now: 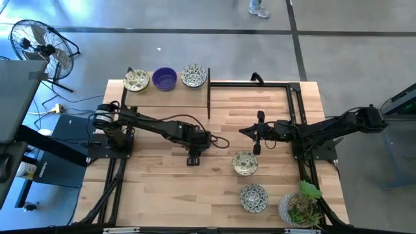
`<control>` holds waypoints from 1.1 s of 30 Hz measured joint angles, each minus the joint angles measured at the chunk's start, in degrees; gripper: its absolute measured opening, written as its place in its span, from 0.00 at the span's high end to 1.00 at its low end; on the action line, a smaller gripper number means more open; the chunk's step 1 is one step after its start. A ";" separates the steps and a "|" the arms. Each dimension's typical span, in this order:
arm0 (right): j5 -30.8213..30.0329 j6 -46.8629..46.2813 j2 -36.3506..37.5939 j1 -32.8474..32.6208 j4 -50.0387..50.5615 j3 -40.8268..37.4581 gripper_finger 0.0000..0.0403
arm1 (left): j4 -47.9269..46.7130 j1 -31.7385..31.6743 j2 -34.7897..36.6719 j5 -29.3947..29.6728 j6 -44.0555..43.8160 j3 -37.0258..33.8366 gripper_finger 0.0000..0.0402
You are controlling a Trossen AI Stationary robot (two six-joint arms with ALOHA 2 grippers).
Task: Pick & Place Mini bowls
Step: Stack the blue bowl on the stacked blue bowl on the shelf
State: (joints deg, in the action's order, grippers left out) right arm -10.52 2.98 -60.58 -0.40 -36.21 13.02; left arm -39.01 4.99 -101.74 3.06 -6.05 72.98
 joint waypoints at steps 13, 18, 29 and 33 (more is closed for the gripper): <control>0.15 0.27 -0.11 0.00 0.13 0.04 1.00 | 0.17 -0.02 -3.40 0.84 -0.87 -0.07 0.67; 0.15 0.43 -0.11 0.00 0.24 0.04 1.00 | 0.00 0.00 -3.40 1.00 -0.03 -0.07 0.75; 0.15 0.44 -0.11 -0.02 0.35 0.05 1.00 | -0.19 0.00 -3.36 1.39 4.22 -0.07 0.88; 0.15 0.44 -0.11 -0.02 0.35 0.04 1.00 | -1.35 -0.02 -3.32 1.39 5.51 -0.07 0.94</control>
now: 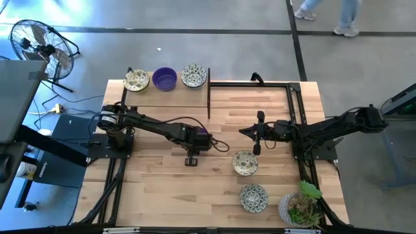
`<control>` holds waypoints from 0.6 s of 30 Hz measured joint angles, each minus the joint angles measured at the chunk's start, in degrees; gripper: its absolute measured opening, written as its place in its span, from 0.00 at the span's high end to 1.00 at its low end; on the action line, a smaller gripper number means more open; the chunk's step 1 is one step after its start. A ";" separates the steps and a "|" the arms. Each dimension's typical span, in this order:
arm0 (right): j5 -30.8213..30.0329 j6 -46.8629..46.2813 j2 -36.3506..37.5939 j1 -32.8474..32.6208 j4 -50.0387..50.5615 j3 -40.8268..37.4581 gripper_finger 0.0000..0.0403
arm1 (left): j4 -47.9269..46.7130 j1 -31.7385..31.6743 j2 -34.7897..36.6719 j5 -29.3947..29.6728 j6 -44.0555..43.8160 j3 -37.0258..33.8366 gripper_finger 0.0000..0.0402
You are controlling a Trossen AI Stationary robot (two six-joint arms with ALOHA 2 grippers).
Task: Pick & Place Mini bowls
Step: Stack the blue bowl on the stacked blue bowl on the shelf
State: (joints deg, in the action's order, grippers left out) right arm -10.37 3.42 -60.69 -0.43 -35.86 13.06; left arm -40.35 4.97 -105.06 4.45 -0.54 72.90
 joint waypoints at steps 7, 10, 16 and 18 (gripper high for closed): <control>0.01 0.00 0.00 0.02 0.00 0.00 1.00 | -2.09 -0.09 2.03 -0.90 2.07 0.27 0.98; 0.02 0.00 0.00 0.00 0.00 0.00 1.00 | -5.50 -0.07 4.03 -1.07 3.19 0.88 0.99; 0.04 0.00 0.00 0.01 0.04 0.00 1.00 | -12.61 -0.07 10.13 -0.59 3.74 3.23 0.99; 0.27 0.00 0.00 0.02 0.00 0.00 1.00 | -11.96 -0.07 12.32 -0.32 3.75 3.76 0.99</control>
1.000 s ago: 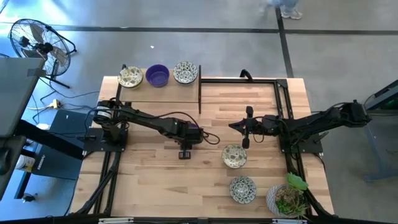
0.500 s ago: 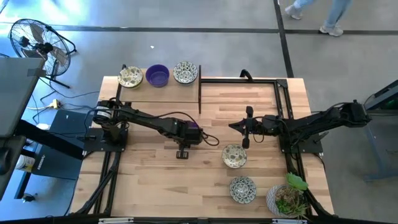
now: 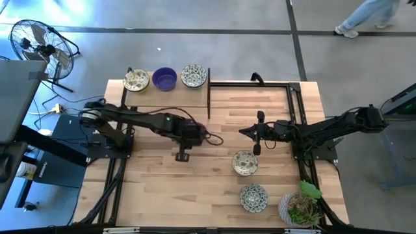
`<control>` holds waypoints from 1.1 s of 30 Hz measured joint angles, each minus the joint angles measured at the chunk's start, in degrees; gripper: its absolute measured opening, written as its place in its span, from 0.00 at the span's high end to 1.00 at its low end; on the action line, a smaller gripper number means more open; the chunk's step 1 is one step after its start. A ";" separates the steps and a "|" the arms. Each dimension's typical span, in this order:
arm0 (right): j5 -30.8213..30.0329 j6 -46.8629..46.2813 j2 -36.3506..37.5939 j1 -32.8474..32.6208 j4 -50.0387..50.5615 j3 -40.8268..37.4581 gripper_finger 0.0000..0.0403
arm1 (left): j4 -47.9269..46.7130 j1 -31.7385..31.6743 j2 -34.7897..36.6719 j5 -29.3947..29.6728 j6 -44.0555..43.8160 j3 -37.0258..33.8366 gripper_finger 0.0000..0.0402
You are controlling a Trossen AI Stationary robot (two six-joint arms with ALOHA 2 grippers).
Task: Pick & Place Mini bowls
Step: Stack the blue bowl on the stacked blue bowl on the shelf
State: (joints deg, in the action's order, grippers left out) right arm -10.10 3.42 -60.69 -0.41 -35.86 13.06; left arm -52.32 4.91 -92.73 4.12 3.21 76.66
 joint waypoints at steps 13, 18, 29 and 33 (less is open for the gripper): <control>1.34 0.00 -0.55 -0.02 -1.20 -0.09 1.00 | -10.87 -0.87 12.00 7.61 -1.08 7.25 1.00; 1.86 0.00 -1.02 -0.02 -2.27 -0.04 1.00 | -19.26 -4.77 12.96 11.65 0.68 14.09 1.00; 2.09 0.00 -0.98 -0.02 -2.14 -0.07 1.00 | -28.61 -22.55 12.89 9.63 11.69 23.60 1.00; 2.09 0.00 -0.98 -0.02 -2.12 -0.07 1.00 | -28.41 -30.09 12.72 6.12 16.35 23.61 1.00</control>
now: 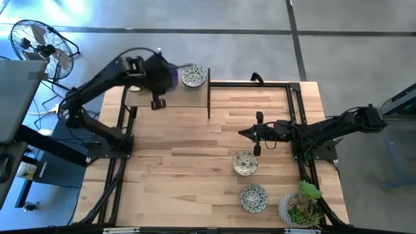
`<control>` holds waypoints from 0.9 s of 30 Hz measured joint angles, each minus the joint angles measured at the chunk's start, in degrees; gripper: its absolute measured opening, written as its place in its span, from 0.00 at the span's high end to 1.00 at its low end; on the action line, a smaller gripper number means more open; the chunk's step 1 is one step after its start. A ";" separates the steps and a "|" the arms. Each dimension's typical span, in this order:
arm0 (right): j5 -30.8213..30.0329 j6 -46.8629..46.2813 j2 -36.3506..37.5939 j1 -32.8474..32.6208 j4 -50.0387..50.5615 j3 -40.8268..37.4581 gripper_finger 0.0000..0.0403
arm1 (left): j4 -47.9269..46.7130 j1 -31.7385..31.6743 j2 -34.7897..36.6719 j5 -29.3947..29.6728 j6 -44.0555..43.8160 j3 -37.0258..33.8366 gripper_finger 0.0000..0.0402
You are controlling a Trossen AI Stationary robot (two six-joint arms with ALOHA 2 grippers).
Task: Pick & Place Mini bowls
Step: Stack the blue bowl on the stacked blue bowl on the shelf
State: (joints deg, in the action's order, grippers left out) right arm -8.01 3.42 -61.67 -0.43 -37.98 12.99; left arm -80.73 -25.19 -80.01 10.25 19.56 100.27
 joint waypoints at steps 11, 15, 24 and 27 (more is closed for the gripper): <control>0.00 0.00 0.00 0.00 -0.02 0.00 1.00 | 3.40 -15.97 -2.61 -8.44 9.36 -0.02 1.00; 0.02 0.00 0.00 0.00 -0.02 0.00 1.00 | 3.84 -17.25 -4.98 -9.76 11.16 -0.02 1.00; 0.02 -0.02 0.00 0.00 0.00 0.00 1.00 | 2.60 -17.20 -7.98 -10.14 11.77 -0.04 1.00; 0.04 0.00 0.00 0.00 -0.02 0.02 1.00 | 2.63 -17.20 -7.98 -10.13 11.25 -0.74 1.00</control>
State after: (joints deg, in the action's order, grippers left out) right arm -7.97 3.42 -61.67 -0.43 -37.99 13.02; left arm -78.10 -42.39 -87.99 0.12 30.82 99.53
